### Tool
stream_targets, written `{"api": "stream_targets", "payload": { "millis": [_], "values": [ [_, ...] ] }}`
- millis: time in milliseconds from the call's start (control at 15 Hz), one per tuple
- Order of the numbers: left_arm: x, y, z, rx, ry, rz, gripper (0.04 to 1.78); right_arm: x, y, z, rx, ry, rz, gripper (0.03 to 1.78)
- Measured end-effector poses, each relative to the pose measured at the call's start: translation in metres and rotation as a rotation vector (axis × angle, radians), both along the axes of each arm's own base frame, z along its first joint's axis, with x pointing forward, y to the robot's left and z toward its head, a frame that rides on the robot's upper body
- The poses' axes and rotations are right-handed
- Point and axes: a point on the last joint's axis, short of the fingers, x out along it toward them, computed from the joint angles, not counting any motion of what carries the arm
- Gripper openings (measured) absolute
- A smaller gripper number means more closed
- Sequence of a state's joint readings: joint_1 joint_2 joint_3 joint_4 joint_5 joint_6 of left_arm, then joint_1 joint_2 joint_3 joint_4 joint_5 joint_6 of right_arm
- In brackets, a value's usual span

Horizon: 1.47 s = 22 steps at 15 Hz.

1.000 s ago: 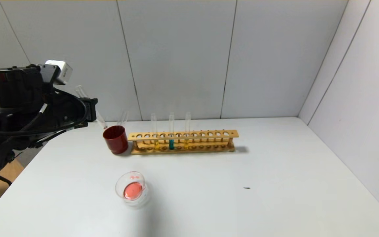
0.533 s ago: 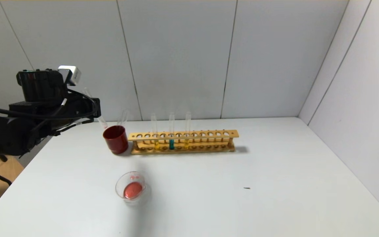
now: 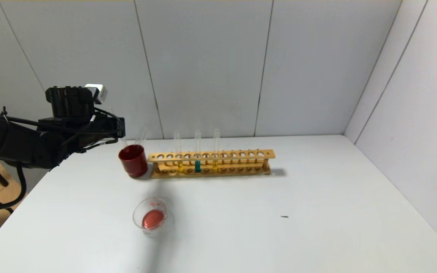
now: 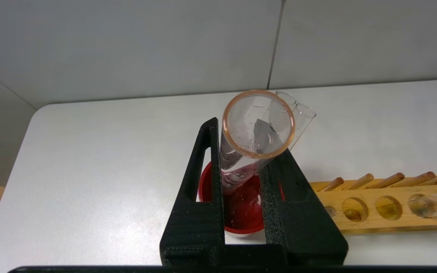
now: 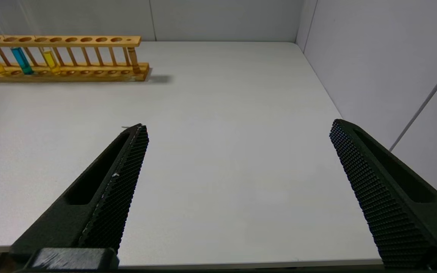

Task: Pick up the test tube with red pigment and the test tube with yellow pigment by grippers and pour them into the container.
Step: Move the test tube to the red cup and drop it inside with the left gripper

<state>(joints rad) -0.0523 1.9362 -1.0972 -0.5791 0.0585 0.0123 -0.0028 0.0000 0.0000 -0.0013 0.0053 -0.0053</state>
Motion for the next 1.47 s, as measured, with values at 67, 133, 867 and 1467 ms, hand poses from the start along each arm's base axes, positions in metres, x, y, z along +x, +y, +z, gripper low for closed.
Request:
{"api": "stream_targets", "payload": {
  "millis": [67, 133, 867, 1467],
  "values": [
    [0.001, 0.001, -0.003, 0.0, 0.009, 0.003, 0.32, 0.0, 0.0, 0.0, 0.0, 0.0, 0.0, 1.75],
    [0.003, 0.001, -0.006, 0.0, 0.015, 0.004, 0.32, 0.0, 0.0, 0.0, 0.0, 0.0, 0.0, 1.75],
    [0.018, 0.001, -0.035, 0.002, 0.077, 0.001, 0.32, 0.0, 0.0, 0.0, 0.0, 0.0, 0.0, 1.75],
    [0.026, 0.0, -0.041, 0.003, 0.08, 0.001, 0.33, 0.0, 0.0, 0.0, 0.0, 0.0, 0.0, 1.75]
  ]
}}
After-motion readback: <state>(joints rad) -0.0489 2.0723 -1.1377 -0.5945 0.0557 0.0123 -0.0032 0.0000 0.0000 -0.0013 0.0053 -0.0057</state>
